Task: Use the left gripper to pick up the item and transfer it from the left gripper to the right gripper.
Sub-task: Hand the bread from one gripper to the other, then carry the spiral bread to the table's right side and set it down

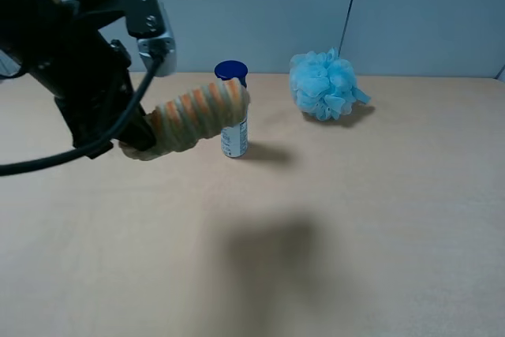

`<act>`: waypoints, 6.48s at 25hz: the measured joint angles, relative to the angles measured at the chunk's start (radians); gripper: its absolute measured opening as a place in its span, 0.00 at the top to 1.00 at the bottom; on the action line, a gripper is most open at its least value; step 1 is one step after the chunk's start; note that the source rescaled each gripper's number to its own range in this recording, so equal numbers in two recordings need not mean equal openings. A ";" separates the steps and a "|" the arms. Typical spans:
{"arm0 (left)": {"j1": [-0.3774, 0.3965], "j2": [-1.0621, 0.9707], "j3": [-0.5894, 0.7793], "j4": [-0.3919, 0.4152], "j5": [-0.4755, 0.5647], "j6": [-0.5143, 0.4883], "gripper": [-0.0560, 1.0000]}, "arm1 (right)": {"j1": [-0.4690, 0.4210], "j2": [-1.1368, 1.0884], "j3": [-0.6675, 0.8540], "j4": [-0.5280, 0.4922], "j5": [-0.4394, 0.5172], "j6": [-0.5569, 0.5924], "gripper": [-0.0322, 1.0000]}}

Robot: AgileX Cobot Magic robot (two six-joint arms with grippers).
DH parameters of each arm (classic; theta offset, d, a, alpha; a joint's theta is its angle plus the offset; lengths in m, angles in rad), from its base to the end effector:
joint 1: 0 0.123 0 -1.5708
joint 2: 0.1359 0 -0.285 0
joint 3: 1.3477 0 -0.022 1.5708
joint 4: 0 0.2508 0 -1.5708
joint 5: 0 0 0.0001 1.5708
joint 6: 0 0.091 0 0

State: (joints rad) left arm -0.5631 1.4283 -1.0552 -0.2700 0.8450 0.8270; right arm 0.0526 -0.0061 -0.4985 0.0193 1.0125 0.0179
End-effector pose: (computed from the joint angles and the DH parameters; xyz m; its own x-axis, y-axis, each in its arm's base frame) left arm 0.2307 -0.1671 0.2784 -0.2464 0.8525 -0.4610 0.9336 0.3364 0.1231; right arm -0.0038 0.0013 0.2808 -0.4095 0.0066 -0.9123 -0.0560 0.9979 0.0323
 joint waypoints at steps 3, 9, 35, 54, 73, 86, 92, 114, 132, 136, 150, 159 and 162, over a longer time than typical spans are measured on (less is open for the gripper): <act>-0.056 0.054 -0.020 0.000 -0.053 0.010 0.92 | 0.000 0.000 0.000 0.017 0.000 0.000 0.00; -0.127 0.142 -0.059 0.018 -0.125 0.014 0.93 | 0.001 0.124 -0.033 0.180 0.000 0.000 0.00; -0.246 0.169 -0.064 0.090 -0.293 0.018 0.94 | 0.001 1.162 -0.097 1.218 -0.120 -0.995 0.00; -0.246 0.170 -0.064 0.090 -0.302 0.018 0.94 | 0.147 1.444 -0.099 1.500 -0.049 -1.305 0.00; -0.246 0.170 -0.064 0.088 -0.321 0.017 0.22 | 0.150 1.447 -0.099 1.613 -0.110 -1.354 0.90; -0.246 0.065 -0.064 0.089 -0.325 -0.062 0.00 | 0.151 1.447 -0.099 1.613 -0.116 -1.354 0.90; -0.246 -0.113 -0.064 0.126 -0.172 -0.211 0.00 | 0.151 1.447 -0.099 1.612 -0.118 -1.354 0.92; -0.246 -0.855 0.337 0.482 0.195 -0.901 0.00 | 0.151 1.447 -0.099 1.612 -0.120 -1.350 0.94; -0.246 -1.433 0.524 0.404 0.309 -0.977 0.00 | 0.151 1.447 -0.099 1.606 -0.221 -1.350 0.95; -0.246 -1.433 0.528 0.404 0.309 -0.978 0.00 | 0.151 1.447 -0.099 1.605 -0.245 -1.350 0.95; -0.246 -1.433 0.551 0.318 0.249 -0.978 0.00 | 0.151 1.447 -0.099 1.605 -0.271 -1.306 0.95; -0.246 -1.433 0.563 0.307 0.220 -0.970 0.01 | 0.151 1.447 -0.099 1.605 -0.274 -1.300 0.95; -0.246 -1.433 0.563 0.307 0.220 -0.970 0.01 | 0.151 1.447 -0.099 1.605 -0.274 -1.286 0.95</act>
State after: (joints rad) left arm -0.8096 -0.0051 -0.4925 0.0371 1.0646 -0.1431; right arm 0.2038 1.4405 -0.5979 1.6245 0.7382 -1.2679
